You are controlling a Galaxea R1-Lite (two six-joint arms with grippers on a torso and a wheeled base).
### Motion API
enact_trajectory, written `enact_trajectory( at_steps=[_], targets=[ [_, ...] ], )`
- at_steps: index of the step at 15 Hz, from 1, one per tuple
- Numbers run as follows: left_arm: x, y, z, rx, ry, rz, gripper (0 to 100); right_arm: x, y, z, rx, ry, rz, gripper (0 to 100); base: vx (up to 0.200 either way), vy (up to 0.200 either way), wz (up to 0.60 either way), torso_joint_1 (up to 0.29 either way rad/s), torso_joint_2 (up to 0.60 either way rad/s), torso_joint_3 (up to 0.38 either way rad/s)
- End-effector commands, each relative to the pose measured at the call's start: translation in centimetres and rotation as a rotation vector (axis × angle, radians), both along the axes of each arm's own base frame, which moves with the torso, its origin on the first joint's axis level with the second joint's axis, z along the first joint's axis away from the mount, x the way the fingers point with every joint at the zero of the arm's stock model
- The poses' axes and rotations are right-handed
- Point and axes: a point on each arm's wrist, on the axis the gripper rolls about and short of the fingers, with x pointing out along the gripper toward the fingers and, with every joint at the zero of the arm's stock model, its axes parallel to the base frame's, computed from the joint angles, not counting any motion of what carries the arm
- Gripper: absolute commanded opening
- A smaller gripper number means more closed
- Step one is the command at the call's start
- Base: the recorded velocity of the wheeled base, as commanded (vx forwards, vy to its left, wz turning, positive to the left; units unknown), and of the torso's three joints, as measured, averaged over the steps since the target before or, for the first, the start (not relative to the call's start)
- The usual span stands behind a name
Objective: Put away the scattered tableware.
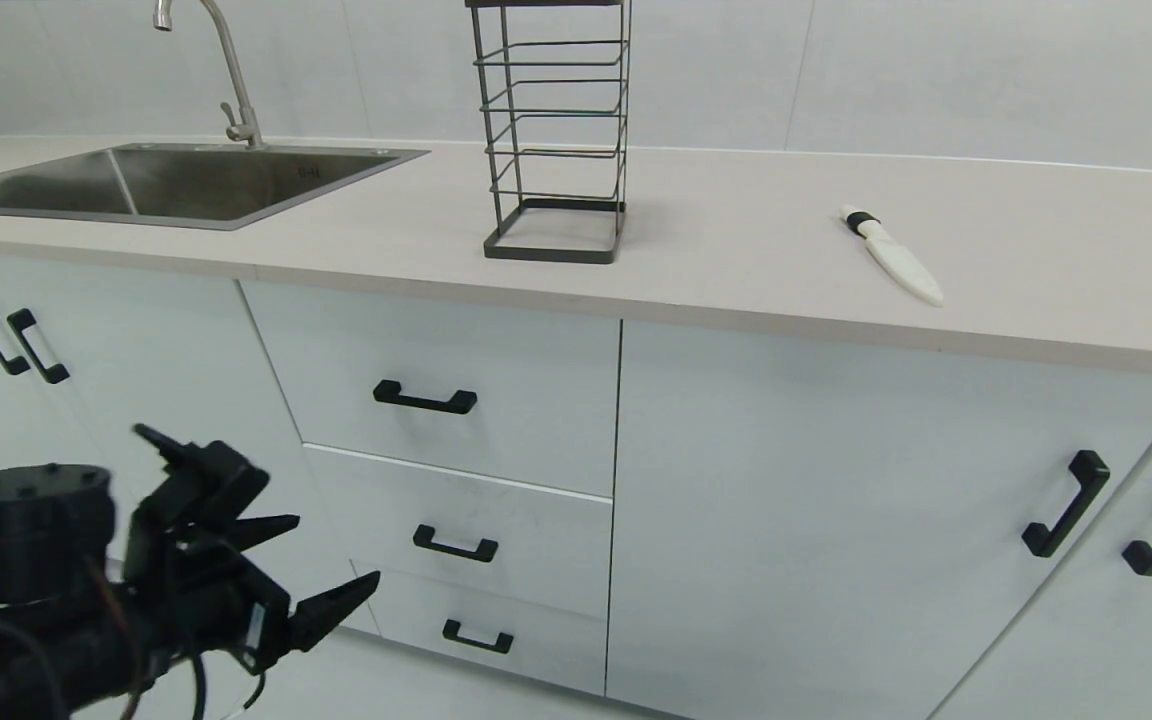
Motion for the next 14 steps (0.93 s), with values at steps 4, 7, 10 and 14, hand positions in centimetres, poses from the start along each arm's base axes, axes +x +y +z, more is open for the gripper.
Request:
enact_trajectory(
  at_steps=[4, 7, 10, 14],
  targets=[
    [-16.0, 3.4, 2.0, -0.078, -0.525, 0.089, 100, 0.0, 0.0, 0.0, -0.001, 0.002, 0.0, 100, 0.0, 0.0, 0.0, 0.0, 0.0, 0.0],
    [-17.8, 3.6, 0.5, -0.094, -0.508, 0.103, 100, 0.0, 0.0, 0.0, -0.001, 0.002, 0.0, 100, 0.0, 0.0, 0.0, 0.0, 0.0, 0.0],
    [-17.8, 3.5, 0.7, -0.11, -0.507, 0.191, 100, 0.0, 0.0, 0.0, -0.001, 0.002, 0.0, 100, 0.0, 0.0, 0.0, 0.0, 0.0, 0.0],
    [-18.7, 3.4, -0.2, -0.09, -0.581, 0.281, 100, 0.0, 0.0, 0.0, -0.001, 0.0, 0.0, 100, 0.0, 0.0, 0.0, 0.0, 0.0, 0.0]
  ],
)
